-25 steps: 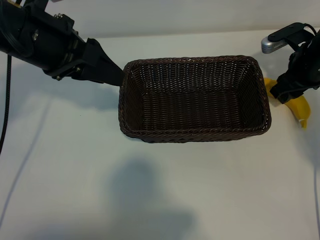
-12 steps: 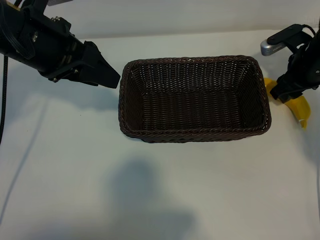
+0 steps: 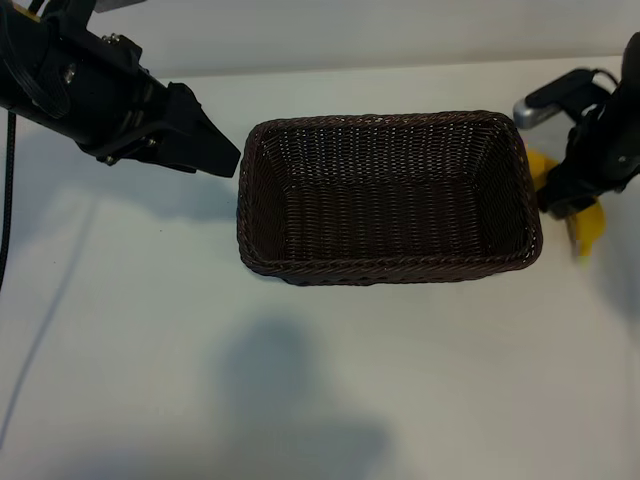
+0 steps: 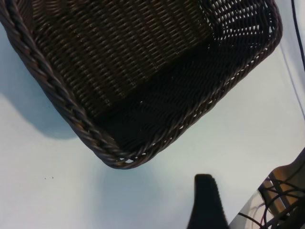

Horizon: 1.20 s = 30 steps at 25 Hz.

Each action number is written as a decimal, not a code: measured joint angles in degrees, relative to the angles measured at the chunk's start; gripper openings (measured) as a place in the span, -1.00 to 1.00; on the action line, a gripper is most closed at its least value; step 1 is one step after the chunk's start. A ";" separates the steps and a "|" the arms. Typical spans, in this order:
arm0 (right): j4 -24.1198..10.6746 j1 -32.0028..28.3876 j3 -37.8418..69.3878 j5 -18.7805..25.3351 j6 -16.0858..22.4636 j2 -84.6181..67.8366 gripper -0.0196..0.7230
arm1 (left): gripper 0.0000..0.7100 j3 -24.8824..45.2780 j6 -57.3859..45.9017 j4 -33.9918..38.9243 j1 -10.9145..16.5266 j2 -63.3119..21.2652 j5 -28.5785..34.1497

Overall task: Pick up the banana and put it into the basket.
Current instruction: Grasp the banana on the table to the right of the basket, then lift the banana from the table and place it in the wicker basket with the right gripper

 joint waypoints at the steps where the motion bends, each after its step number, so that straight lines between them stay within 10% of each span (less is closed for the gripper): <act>1: 0.00 0.00 0.00 0.34 0.26 0.20 0.28 | 0.45 0.00 0.00 0.00 0.00 0.00 0.13; 14: 0.63 -0.34 -4.48 15.05 1.82 -11.78 0.23 | 0.45 0.00 -0.07 0.00 0.00 0.00 -0.54; 22: 19.56 -1.67 -10.10 24.26 -0.60 -22.40 0.23 | 0.45 0.00 -0.07 0.00 0.00 0.00 -0.37; 30: 26.15 8.43 -10.14 24.15 0.12 -23.80 0.23 | 0.45 0.00 -0.13 0.00 0.00 0.00 -0.01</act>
